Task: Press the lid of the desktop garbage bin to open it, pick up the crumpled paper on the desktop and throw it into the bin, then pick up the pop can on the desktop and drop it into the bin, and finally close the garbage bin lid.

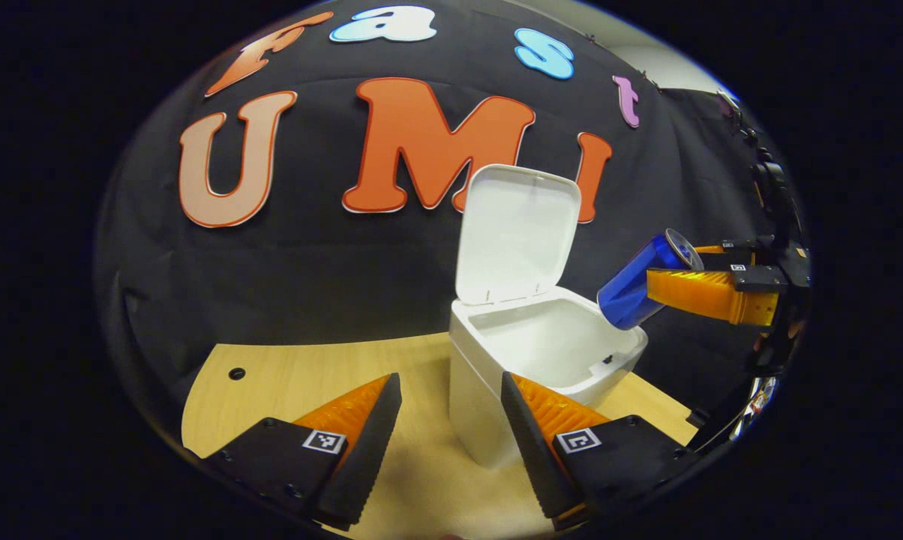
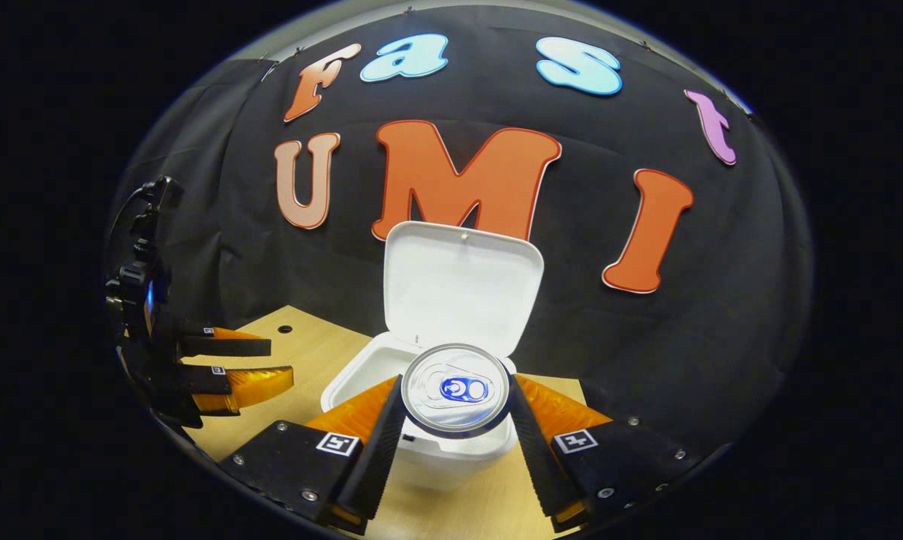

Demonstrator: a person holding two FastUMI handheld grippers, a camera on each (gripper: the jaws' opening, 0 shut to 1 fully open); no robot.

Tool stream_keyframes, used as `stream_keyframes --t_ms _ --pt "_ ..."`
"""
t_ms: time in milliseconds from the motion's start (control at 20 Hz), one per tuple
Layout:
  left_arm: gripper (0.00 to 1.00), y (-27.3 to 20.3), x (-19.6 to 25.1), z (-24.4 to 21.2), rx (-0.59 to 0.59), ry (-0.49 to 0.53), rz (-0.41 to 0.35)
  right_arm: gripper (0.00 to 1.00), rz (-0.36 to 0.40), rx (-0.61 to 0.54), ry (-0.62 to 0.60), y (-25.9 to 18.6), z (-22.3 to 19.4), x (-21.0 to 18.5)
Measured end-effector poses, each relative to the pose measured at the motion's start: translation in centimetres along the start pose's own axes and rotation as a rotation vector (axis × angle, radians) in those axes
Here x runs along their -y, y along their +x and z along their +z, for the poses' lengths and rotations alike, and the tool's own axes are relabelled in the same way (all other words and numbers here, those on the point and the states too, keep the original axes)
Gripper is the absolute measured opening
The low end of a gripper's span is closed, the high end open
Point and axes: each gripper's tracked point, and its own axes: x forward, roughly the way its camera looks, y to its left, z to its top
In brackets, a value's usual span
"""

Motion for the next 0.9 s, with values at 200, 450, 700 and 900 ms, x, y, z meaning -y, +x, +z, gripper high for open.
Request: stream_keyframes --t_ms 200,450,700,900 --pt "0.87 -1.4 -3.3 -0.9 0.003 -0.035 0.093 0.80 0.065 -0.025 -0.018 2.3 -0.2 -2.3" --pt "0.87 -3.3 -6.7 -1.9 -0.001 -0.071 0.193 0.79 0.145 -0.082 -0.031 3.8 -1.7 -4.9" --pt "0.87 -4.2 -7.9 -2.9 -0.018 -0.105 0.237 0.80 0.192 -0.131 -0.032 4.5 -3.2 -6.7" --pt "0.87 -4.5 -8.3 -3.2 -0.026 -0.108 0.251 0.80 0.217 -0.183 -0.020 4.7 -4.5 -7.3"
